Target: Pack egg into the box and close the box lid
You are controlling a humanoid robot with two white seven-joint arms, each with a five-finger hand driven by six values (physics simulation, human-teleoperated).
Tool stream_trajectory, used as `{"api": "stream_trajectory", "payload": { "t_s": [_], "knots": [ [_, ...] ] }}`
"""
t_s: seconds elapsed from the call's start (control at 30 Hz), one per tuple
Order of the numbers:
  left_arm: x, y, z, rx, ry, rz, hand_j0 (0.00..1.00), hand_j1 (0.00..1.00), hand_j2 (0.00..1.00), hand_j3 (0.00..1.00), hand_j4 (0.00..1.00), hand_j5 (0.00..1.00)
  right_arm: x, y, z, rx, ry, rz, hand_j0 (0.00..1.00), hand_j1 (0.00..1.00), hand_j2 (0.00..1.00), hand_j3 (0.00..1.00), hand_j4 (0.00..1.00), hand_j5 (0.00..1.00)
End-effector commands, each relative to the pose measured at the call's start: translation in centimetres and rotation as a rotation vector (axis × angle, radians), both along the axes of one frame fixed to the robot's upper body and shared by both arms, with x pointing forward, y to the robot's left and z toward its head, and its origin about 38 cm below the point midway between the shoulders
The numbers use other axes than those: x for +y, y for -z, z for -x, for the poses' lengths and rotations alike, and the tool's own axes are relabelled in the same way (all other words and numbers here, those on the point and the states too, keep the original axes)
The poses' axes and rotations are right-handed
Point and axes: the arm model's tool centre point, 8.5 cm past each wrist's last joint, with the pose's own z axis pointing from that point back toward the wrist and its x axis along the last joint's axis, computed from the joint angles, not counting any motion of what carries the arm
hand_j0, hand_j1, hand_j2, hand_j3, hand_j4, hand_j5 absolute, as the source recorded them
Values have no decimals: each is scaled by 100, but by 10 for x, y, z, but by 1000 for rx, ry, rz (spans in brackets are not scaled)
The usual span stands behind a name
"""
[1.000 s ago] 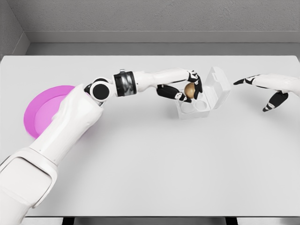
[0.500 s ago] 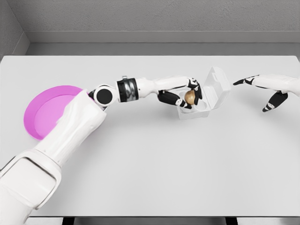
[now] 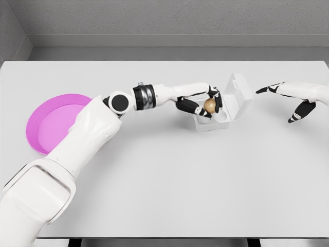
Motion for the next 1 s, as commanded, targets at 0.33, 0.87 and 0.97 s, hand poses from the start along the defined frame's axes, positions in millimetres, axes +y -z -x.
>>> {"api": "stream_trajectory", "payload": {
  "t_s": [0.33, 0.87, 0.97],
  "knots": [
    [17, 18, -9, 60, -60, -32, 36, 36, 36, 36, 36, 36, 1, 0, 0, 1, -2, -2, 100, 100, 100, 100, 100, 100],
    [14, 14, -8, 49, -51, -27, 34, 34, 34, 34, 34, 34, 1, 0, 0, 1, -2, -2, 100, 100, 100, 100, 100, 100],
    [12, 13, -8, 44, -45, -27, 34, 34, 34, 34, 34, 34, 0, 0, 1, 3, -2, -1, 100, 100, 100, 100, 100, 100]
  ]
}}
